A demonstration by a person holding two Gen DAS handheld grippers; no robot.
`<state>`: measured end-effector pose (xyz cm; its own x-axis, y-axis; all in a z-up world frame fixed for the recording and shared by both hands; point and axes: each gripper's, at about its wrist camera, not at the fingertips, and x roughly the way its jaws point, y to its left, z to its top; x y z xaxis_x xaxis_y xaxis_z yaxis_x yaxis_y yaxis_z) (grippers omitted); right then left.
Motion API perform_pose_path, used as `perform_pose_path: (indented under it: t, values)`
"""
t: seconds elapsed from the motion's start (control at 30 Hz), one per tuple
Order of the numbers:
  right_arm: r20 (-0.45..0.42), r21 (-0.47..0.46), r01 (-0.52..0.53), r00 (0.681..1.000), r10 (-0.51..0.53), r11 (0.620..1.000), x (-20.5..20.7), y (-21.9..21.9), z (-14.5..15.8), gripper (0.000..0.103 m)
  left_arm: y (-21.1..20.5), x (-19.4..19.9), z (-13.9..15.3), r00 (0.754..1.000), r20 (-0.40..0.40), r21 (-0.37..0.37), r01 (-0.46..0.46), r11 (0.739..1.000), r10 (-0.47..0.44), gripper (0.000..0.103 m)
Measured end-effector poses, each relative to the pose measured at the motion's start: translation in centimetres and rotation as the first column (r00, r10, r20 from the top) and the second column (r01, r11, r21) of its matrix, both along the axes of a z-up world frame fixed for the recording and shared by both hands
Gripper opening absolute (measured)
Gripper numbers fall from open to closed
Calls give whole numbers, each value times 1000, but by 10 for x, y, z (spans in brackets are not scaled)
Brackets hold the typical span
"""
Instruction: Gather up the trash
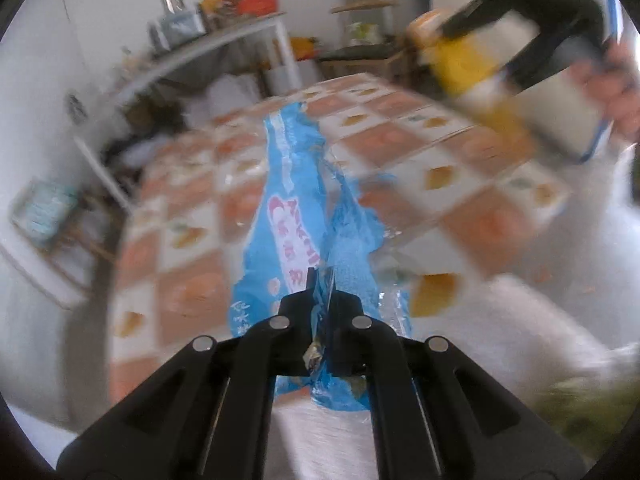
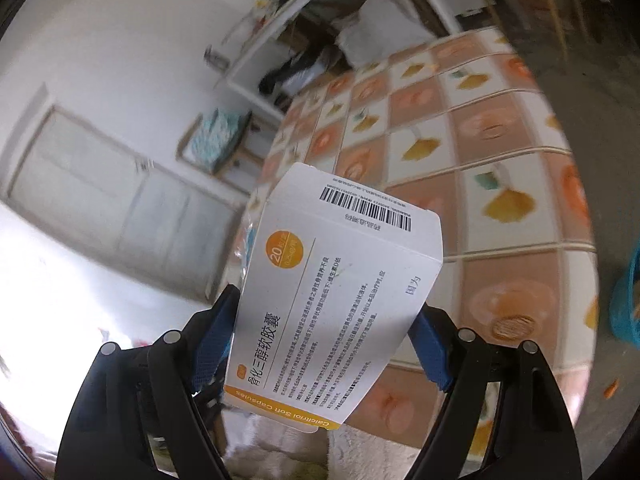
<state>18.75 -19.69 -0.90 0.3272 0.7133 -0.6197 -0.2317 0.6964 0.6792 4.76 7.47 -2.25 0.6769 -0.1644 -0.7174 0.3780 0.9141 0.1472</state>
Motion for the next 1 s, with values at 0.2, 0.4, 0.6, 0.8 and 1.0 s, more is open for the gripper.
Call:
perform_pose_path:
  t: [0.2,0.4,0.6,0.8,1.0]
  values:
    - [-69,-94,-164,985,158,982,9,61,-32,77,5,-14,32,990,20,-194,141,971,-140,2]
    - [-101,-74,-299,951,291,951,-2,92,-47,77,12,-3,33,964,-6,-395,241,887,-264,2]
    - [-132,-87,-338,936,325,937,-9,103,-57,77,20,27,6,969,-49,-502,187,845,-244,2]
    - [-182,-121,-316,939,291,941,-5,100,-72,77,42,68,-30,976,-166,-597,12,802,-139,2]
    - [-197,-129,-306,940,278,943,-3,100,-80,77,54,95,-61,965,-261,-505,-143,851,7,2]
